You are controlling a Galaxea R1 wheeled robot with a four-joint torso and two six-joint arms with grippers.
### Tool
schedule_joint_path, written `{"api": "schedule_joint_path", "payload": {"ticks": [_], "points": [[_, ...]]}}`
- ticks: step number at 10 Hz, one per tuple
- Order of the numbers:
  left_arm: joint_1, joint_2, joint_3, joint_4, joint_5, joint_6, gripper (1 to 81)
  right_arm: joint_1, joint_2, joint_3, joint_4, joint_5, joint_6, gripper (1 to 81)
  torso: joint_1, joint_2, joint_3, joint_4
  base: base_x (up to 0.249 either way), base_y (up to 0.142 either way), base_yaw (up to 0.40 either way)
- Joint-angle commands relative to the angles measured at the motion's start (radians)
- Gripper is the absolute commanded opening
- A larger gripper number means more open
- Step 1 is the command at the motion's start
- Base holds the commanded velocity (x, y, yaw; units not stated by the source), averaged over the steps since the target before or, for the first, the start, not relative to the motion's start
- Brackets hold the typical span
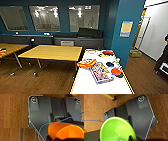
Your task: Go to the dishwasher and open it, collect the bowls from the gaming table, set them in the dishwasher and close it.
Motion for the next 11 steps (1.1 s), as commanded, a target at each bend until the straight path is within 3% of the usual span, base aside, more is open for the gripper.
{"api": "schedule_joint_path", "payload": {"ticks": [1,4,5,7,11], "points": [[-0.023,0.069,-0.101,-0.012,0.039,0.004,1.0,0.034,0.013,-0.040,-0.020,-0.064,-0.004,1.0,0.000,0.000,0.000,0.000,0.000,0.000,0.000],[-0.023,0.096,-0.113,-0.011,0.039,0.006,1.0,0.034,0.014,-0.045,-0.020,-0.063,-0.004,1.0,0.000,0.000,0.085,0.000,0.000,0.000,0.000],[-0.025,0.100,-0.115,-0.012,0.039,0.007,1.0,0.034,0.014,-0.048,-0.020,-0.063,-0.004,1.0,0.000,0.000,0.036,0.000,0.000,0.000,0.000],[-0.023,0.102,-0.115,-0.012,0.039,0.006,1.0,0.034,0.014,-0.048,-0.019,-0.063,-0.004,1.0,0.000,-0.001,0.064,0.000,0.000,0.000,0.000],[-0.023,0.105,-0.115,-0.012,0.037,0.006,1.0,0.034,0.026,-0.057,-0.012,-0.063,-0.001,1.0,0.000,-0.001,0.068,0.000,-0.036,0.000,0.000]]}}
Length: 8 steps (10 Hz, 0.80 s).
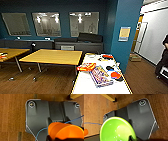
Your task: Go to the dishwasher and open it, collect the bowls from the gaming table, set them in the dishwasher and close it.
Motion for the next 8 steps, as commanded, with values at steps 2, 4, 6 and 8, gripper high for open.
{"api": "schedule_joint_path", "payload": {"ticks": [2,4,6,8], "points": [[-0.045,-0.005,-0.001,-0.011,0.060,0.005,1.0,0.027,0.009,-0.038,-0.010,-0.044,0.000,1.0,-0.001,0.000,0.000,0.000,-0.104,0.000,0.000],[-0.042,-0.005,-0.004,-0.009,0.060,0.005,1.0,0.026,0.036,-0.075,-0.012,-0.044,0.000,1.0,-0.001,-0.001,0.000,0.000,-0.135,0.000,0.000],[-0.040,-0.003,-0.010,-0.009,0.053,0.005,1.0,0.026,0.043,-0.083,-0.013,-0.044,0.000,1.0,-0.001,-0.001,0.000,0.000,-0.139,0.000,0.000],[-0.039,0.003,-0.025,-0.009,0.050,0.005,1.0,0.026,0.043,-0.086,-0.016,-0.044,-0.004,1.0,-0.001,-0.001,0.000,0.000,-0.139,0.000,0.000]]}}
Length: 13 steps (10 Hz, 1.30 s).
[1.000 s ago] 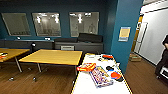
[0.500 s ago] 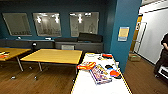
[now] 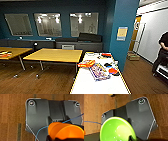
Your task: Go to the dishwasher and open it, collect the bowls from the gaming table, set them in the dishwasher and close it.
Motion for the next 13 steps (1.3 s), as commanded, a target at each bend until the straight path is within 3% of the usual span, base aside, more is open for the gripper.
{"api": "schedule_joint_path", "payload": {"ticks": [1,6,13], "points": [[-0.048,0.003,-0.024,-0.009,0.050,0.005,1.0,0.040,-0.016,-0.007,-0.016,-0.043,-0.006,1.0,0.001,0.000,0.000,0.000,-0.138,0.000,0.000],[-0.027,-0.009,-0.057,0.004,0.019,0.013,1.0,0.074,-0.087,-0.030,-0.068,-0.132,-0.006,1.0,0.001,0.000,0.000,0.000,-0.139,0.000,0.000],[-0.022,0.000,-0.057,0.006,0.009,0.013,1.0,0.068,-0.059,-0.019,-0.065,-0.152,-0.006,1.0,0.001,0.000,0.000,0.000,-0.137,0.000,0.000]]}}
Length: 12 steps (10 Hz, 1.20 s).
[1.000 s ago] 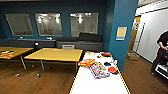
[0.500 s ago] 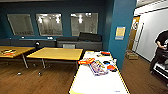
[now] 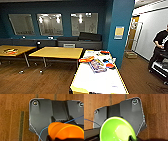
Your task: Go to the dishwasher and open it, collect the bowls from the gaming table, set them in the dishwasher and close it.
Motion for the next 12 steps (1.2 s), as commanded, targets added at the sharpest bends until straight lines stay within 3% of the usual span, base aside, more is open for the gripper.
{"api": "schedule_joint_path", "payload": {"ticks": [1,12], "points": [[-0.044,-0.008,-0.003,0.005,0.055,0.009,1.0,0.035,-0.016,-0.001,0.000,-0.046,-0.001,1.0,0.001,0.000,0.000,0.000,-0.144,0.000,0.000],[-0.042,-0.004,-0.003,0.012,0.041,0.010,1.0,0.034,0.015,-0.010,0.000,-0.040,-0.001,1.0,0.001,0.000,0.000,0.000,-0.145,0.000,0.000]]}}
